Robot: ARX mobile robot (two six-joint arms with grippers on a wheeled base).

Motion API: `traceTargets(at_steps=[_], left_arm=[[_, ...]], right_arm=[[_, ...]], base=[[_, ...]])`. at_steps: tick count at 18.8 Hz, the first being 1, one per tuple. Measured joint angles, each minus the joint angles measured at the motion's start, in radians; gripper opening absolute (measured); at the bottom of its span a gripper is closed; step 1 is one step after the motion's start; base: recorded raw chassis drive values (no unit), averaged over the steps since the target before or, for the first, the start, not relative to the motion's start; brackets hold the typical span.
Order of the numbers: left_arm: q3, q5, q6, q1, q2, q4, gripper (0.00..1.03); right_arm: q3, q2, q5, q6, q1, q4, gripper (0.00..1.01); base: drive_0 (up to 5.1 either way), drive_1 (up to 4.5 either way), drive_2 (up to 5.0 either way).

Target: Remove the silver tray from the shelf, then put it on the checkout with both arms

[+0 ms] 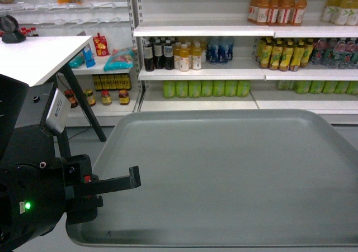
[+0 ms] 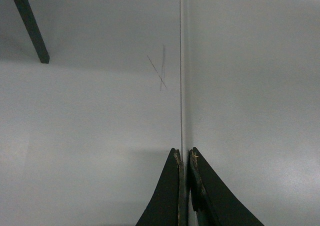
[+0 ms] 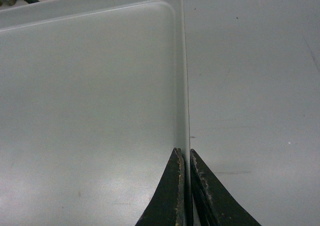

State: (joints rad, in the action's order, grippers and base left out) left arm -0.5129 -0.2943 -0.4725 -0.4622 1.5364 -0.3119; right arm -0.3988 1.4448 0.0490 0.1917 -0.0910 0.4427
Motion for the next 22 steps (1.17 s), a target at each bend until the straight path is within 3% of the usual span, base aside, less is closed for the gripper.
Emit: traceTargets(at_steps=[22], left_arm=[[0.0, -0.001, 0.0, 0.0, 0.0, 0.001, 0.03]], right_arm=[[0.0, 0.0, 0.001, 0.002, 0.0, 0.0, 0.03]], base=[[-4.9, 2.47, 2.5]])
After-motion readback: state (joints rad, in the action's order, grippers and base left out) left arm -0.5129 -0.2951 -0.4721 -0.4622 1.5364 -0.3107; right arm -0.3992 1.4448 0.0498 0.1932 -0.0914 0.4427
